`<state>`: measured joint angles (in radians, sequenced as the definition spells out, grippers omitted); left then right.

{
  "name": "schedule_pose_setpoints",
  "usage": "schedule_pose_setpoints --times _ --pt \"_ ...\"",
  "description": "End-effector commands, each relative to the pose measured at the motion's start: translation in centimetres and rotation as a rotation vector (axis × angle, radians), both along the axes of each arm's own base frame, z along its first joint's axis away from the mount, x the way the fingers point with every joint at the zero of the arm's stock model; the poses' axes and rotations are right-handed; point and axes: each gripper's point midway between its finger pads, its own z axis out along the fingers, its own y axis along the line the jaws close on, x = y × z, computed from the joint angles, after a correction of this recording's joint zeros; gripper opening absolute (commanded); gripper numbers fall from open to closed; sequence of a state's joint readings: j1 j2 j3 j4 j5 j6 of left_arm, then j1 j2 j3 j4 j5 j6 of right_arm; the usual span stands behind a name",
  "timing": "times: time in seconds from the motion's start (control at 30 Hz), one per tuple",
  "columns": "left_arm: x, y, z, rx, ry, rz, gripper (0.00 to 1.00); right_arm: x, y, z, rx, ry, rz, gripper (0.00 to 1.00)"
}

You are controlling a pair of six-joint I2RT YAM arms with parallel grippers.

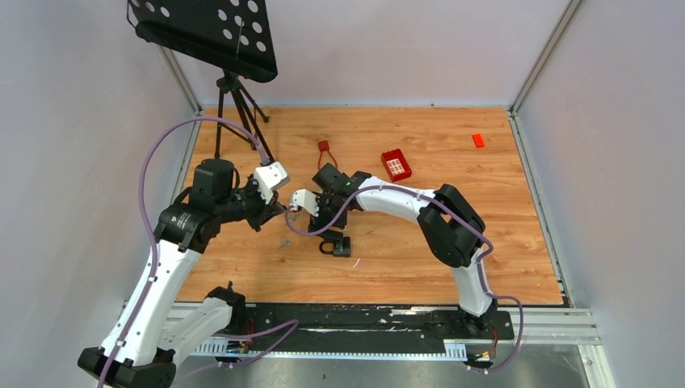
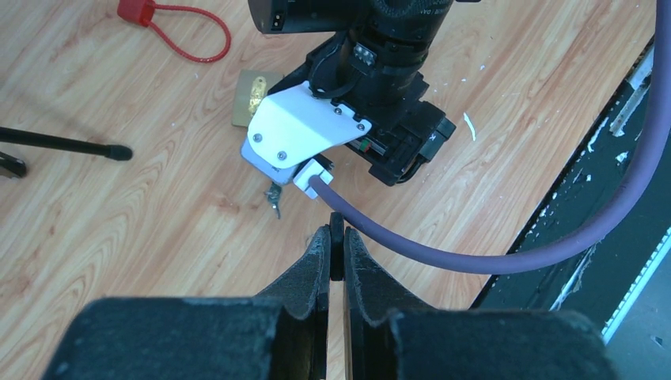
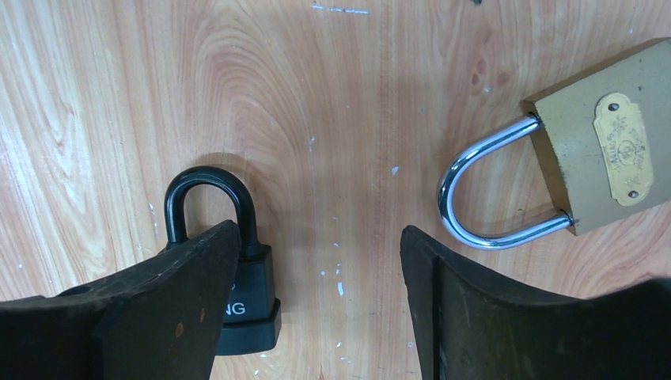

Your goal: Unlock with the key

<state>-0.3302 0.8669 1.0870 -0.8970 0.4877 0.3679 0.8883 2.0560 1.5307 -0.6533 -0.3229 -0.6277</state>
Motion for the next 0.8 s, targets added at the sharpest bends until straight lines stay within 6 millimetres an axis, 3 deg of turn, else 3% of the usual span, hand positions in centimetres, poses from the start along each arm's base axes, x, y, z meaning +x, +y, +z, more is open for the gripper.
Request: schedule_pose_setpoints --times 0.0,0.4,0.57,0.77 --pt "0.4 -0.2 2.2 -0.029 -0.064 -0.009 0.00 -0.4 0.6 0.6 0.008 -0.018 0.030 0.74" --pt "0.3 0.1 2.5 -0.040 -0.081 0.011 0.00 -1.6 1.0 -1.3 -0.034 -0.008 0.037 0.74" --pt "0.2 0.1 2.6 -0.043 -0.084 0.007 0.00 0.4 0.6 -1.9 -0.061 -0.066 -0.030 0.73" --pt "0.4 0.0 2.5 -0.029 -0.082 -0.011 0.00 2.9 -1.5 -0.3 -0.036 -0.041 -0.158 0.73"
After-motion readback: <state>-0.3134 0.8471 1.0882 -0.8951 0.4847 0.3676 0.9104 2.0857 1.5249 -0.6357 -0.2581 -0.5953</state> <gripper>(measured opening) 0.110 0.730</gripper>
